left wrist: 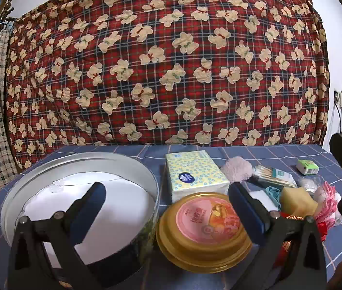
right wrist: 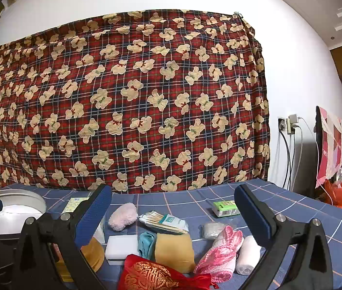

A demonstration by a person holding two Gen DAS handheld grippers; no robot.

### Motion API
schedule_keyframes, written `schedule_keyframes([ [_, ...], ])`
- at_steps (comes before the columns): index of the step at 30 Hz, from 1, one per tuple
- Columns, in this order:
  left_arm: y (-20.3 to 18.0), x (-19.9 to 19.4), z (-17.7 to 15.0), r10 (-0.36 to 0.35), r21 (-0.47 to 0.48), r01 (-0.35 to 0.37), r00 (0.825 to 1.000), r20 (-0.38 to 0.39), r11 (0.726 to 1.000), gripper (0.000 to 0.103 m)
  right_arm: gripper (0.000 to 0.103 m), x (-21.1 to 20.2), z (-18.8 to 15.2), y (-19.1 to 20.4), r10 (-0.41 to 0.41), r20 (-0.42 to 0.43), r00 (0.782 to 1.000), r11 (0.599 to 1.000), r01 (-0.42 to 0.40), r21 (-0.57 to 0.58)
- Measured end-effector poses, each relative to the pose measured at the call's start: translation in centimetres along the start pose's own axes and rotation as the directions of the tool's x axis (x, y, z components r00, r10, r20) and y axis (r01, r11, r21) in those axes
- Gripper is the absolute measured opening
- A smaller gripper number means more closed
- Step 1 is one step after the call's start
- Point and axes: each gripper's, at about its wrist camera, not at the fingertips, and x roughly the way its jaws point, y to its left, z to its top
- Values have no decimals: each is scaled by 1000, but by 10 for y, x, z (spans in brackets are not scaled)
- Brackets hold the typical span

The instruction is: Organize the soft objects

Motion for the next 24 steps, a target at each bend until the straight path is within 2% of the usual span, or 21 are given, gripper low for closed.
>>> schedule_keyframes([
  [24, 0, 1, -4, 0, 1, 0, 1000, 6, 1000, 103, 103, 0, 0, -1, -1, -2, 1000, 1000, 1, 3],
])
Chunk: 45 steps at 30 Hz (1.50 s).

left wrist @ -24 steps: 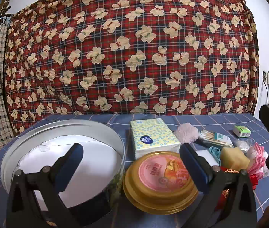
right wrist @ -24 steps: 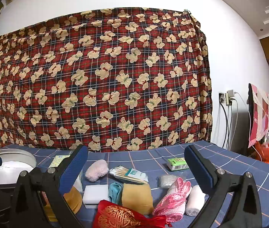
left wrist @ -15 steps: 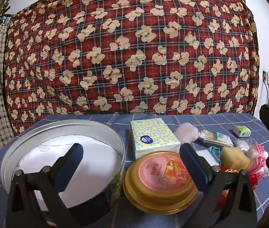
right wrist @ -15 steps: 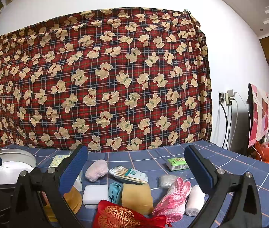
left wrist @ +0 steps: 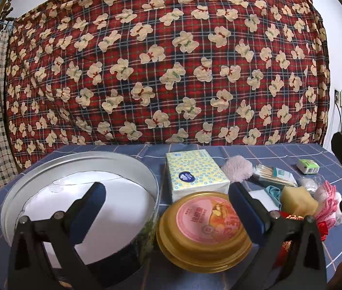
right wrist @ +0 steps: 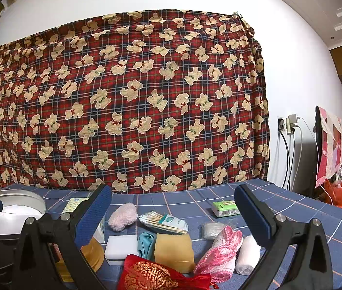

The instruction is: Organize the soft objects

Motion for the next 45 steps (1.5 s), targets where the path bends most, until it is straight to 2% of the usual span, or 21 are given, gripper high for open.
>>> schedule_keyframes([
  [15, -2, 3, -5, 0, 2, 0, 1000, -14, 1000, 103, 103, 3, 2, -2, -6, -17, 1000, 1000, 6, 21],
  [21, -4, 2, -9, -5, 6, 5, 1000, -22, 1000, 103, 103, 5, 2, -31, -10, -39, 999, 995, 14, 100],
  [25, -13, -3, -17, -51, 18, 51, 998, -33, 999, 103, 103, 7, -1, -55, -81, -113, 990, 996, 84, 22],
  [29, -22, -10, -19, -96, 39, 99, 994, -58, 994, 103, 102, 7, -10, -97, -118, -217, 969, 989, 133, 57],
  [30, -25, -11, -19, -119, 38, 122, 990, -74, 992, 103, 102, 7, -12, -110, -115, -244, 963, 987, 139, 84],
  [34, -48, -16, -24, -248, 48, 258, 957, -151, 965, 103, 102, 6, -21, -140, -101, -306, 947, 981, 145, 126],
  [37, -66, -21, -24, -286, 84, 301, 945, -161, 950, 102, 102, 10, -30, -144, -89, -356, 930, 986, 134, 102],
  [40, -88, -19, -28, -337, 88, 364, 913, -232, 927, 100, 102, 13, -38, -147, -56, -395, 917, 988, 109, 112],
  [43, -105, -14, -30, -357, 85, 392, 893, -276, 916, 93, 102, 12, -40, -150, -37, -399, 916, 985, 100, 138],
  [45, -117, -7, -34, -362, 82, 408, 873, -327, 909, 89, 102, 11, -39, -152, -25, -392, 920, 986, 88, 142],
])
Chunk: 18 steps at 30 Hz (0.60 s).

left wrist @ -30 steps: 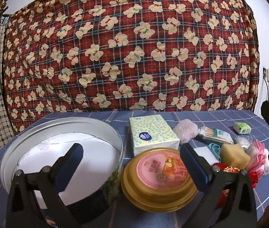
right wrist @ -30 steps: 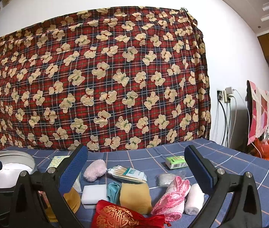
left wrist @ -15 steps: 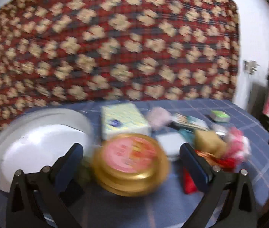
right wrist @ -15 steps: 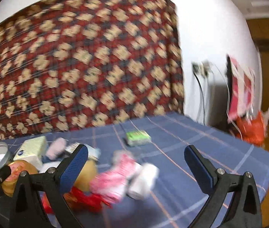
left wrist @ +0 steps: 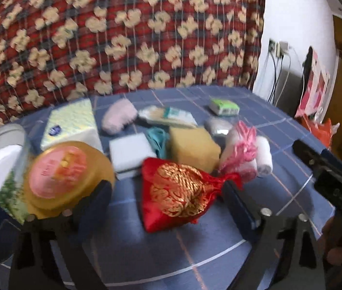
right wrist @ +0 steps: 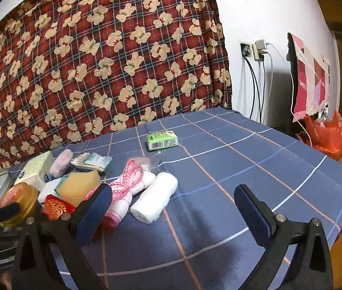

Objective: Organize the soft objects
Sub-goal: 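Grasp the red brocade pouch with the left tool while the right tool grasps the white rolled towel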

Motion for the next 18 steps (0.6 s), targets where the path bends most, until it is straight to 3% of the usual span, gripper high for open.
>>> schedule_keyframes([
  [3, -5, 16, 2, -3, -6, 2, 998, -63, 1000, 77, 101, 3, 2, 0, 4, -12, 1000, 1000, -5, -15],
  [7, -6, 32, 3, -17, -28, 13, 992, -129, 1000, 69, 69, 19, 7, -8, 18, -86, 996, 1000, -16, 26],
  [14, 3, 48, 5, -65, -125, 39, 976, -210, 991, 77, 68, 69, 8, -15, 111, -276, 955, 981, -61, 182],
  [18, 6, 51, 7, -78, -160, 42, 971, -225, 986, 77, 68, 92, 5, -6, 134, -365, 921, 979, -66, 193],
])
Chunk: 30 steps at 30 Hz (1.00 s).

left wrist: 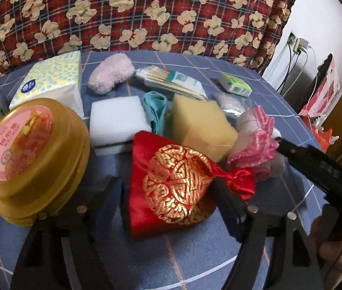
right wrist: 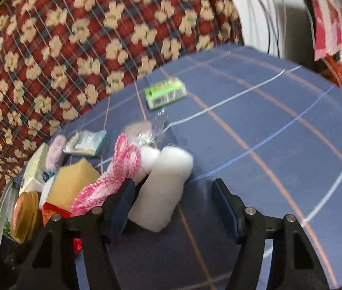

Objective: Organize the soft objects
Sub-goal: 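Grasp the red brocade pouch with the left tool while the right tool grasps the white rolled towel, then carry the pouch and towel in both tools over the round metal tray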

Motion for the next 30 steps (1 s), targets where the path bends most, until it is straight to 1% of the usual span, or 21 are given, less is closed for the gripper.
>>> schedule_keyframes([
  [2, 0, 0, -1, 0, -1, 0, 1000, 2, 1000, 76, 68, 2, 2, 5, -33, 1, 999, 999, 33, -31],
  [3, 0, 0, -1, -3, -2, 3, 1000, 5, 1000, 74, 68, 4, 3, 6, -38, -6, 999, 999, 38, -37],
  [4, -1, 1, -1, -8, -3, 8, 1000, 5, 1000, 59, 68, 5, 3, 8, -49, -9, 999, 998, 48, -46],
  [5, -1, 1, 0, -17, -3, 17, 1000, 7, 1000, 49, 60, 6, 5, 8, -55, -13, 998, 997, 54, -54],
  [6, -1, 1, 0, -34, -4, 34, 999, 11, 999, 49, 58, 6, 4, 10, -63, -18, 998, 996, 61, -66],
  [8, -3, 1, 0, -82, 2, 82, 997, 9, 997, 36, 43, 4, 5, 8, -31, -20, 999, 997, 30, -66],
  [9, -4, 0, 0, -86, 4, 86, 996, 13, 996, 34, 41, 2, 4, 8, -19, -17, 1000, 998, 18, -64],
  [11, -3, -2, -1, -117, 4, 117, 993, 23, 993, 29, 38, -4, 2, 8, -25, 1, 1000, 998, 25, -64],
  [13, -1, -5, -2, -144, -3, 144, 989, 37, 990, 28, 37, -11, -2, 4, 0, 23, 1000, 999, 0, -39],
  [14, 0, -7, -3, -161, -6, 161, 986, 44, 987, 24, 37, -13, -3, 4, 12, 31, 999, 999, -11, -33],
  [15, 1, -8, -4, -172, -7, 173, 984, 51, 985, 23, 37, -17, -5, 2, 29, 49, 998, 999, -28, -24],
  [16, 1, -10, -5, -186, -5, 187, 981, 61, 982, 23, 37, -22, -7, 0, 49, 68, 996, 999, -48, -18],
  [19, -2, -17, -7, -205, 20, 204, 974, 97, 979, 23, 37, -36, -10, 0, 64, 122, 990, 998, -62, -18],
  [22, -6, -27, -11, -208, 62, 201, 970, 130, 978, 23, 37, -54, -14, 2, 61, 192, 979, 998, -56, -35],
  [25, -7, -34, -15, -212, 92, 199, 964, 161, 976, 23, 37, -62, -18, 5, 53, 230, 972, 998, -42, -52],
  [30, 2, -47, -22, -220, 103, 202, 953, 209, 974, 23, 37, -70, -25, 16, 38, 277, 960, 996, -14, -85],
])
